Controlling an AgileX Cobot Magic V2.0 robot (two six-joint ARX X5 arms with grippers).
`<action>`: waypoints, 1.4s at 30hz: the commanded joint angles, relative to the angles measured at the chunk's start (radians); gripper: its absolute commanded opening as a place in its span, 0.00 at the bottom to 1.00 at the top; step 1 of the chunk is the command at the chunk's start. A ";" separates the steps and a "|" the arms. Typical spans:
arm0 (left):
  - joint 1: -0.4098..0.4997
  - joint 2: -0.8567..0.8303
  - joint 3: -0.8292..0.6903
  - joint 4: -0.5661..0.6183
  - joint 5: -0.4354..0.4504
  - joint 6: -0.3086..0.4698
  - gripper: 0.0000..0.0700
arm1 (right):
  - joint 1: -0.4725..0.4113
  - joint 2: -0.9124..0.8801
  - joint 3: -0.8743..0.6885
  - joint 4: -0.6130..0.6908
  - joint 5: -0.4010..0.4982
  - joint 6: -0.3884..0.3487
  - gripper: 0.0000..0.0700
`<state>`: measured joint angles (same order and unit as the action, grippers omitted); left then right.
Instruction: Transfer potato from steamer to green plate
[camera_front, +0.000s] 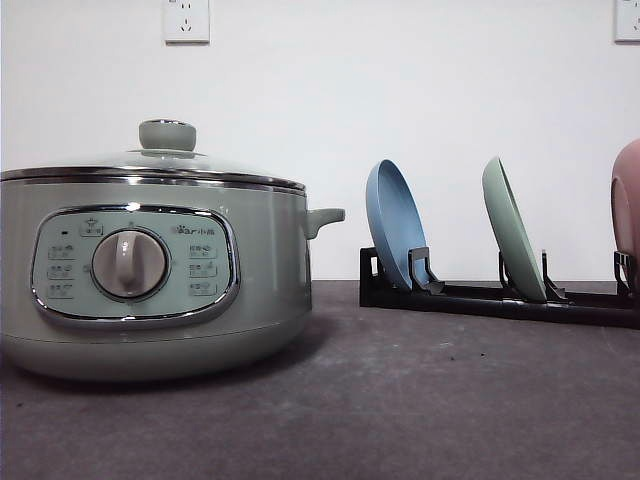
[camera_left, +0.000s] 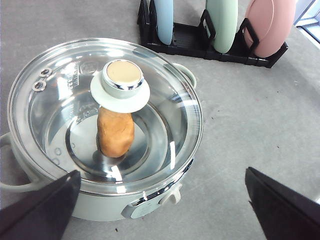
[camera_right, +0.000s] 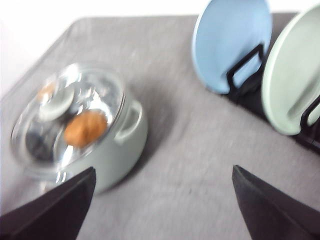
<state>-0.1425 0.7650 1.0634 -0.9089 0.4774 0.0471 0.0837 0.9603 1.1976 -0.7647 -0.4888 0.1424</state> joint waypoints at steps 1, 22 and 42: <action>-0.002 0.006 0.023 0.011 0.005 0.012 0.96 | 0.001 0.053 0.046 0.022 0.016 0.039 0.78; -0.002 0.006 0.023 0.011 0.005 0.012 0.96 | 0.001 0.737 0.522 0.105 0.132 0.063 0.78; -0.002 0.006 0.023 0.010 0.005 0.012 0.96 | 0.005 0.936 0.521 0.203 0.203 0.087 0.39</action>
<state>-0.1425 0.7650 1.0634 -0.9089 0.4774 0.0471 0.0845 1.8789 1.6936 -0.5706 -0.2871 0.2180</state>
